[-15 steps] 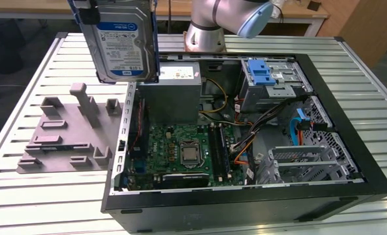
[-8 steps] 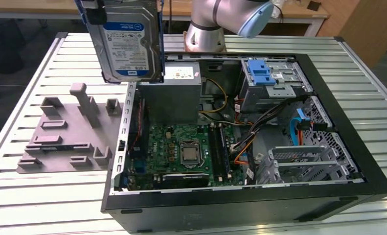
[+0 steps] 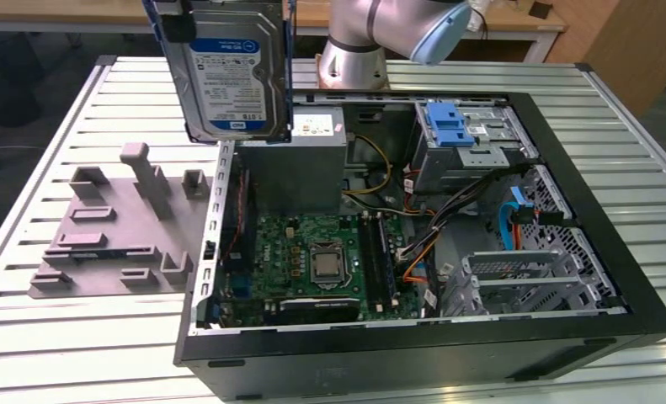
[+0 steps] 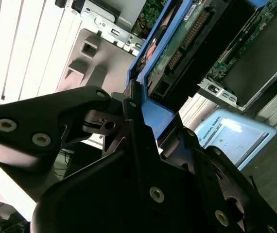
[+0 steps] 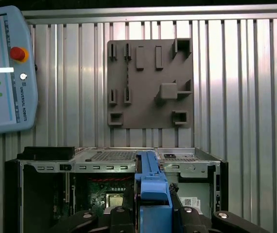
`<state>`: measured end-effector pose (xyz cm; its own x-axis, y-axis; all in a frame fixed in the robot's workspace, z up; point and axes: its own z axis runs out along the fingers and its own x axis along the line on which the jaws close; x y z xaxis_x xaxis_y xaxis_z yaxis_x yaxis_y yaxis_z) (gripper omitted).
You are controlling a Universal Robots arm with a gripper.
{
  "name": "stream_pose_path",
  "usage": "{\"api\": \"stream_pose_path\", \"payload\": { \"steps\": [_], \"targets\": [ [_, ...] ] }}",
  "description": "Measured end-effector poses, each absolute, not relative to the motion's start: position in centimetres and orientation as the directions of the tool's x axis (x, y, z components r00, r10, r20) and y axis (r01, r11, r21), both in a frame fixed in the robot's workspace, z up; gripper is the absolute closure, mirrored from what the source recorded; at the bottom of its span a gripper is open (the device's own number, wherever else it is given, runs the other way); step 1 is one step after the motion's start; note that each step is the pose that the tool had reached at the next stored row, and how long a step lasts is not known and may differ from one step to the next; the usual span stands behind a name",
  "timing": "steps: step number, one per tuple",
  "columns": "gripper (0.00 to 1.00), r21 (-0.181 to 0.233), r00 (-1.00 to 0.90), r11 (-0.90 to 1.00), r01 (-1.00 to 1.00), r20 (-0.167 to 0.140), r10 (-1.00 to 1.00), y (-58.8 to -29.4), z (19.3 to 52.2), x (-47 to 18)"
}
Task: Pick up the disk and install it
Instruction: 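Pick up the disk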
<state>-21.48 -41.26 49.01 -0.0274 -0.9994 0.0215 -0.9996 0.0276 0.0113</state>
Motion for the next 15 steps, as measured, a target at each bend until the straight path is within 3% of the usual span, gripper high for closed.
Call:
{"api": "stream_pose_path", "payload": {
  "steps": [15],
  "targets": [
    [0.64, 0.011, -0.027, 0.028, -1.000, 0.022, -0.999, -41.3, 49.0, -19.0]
  ]
}}
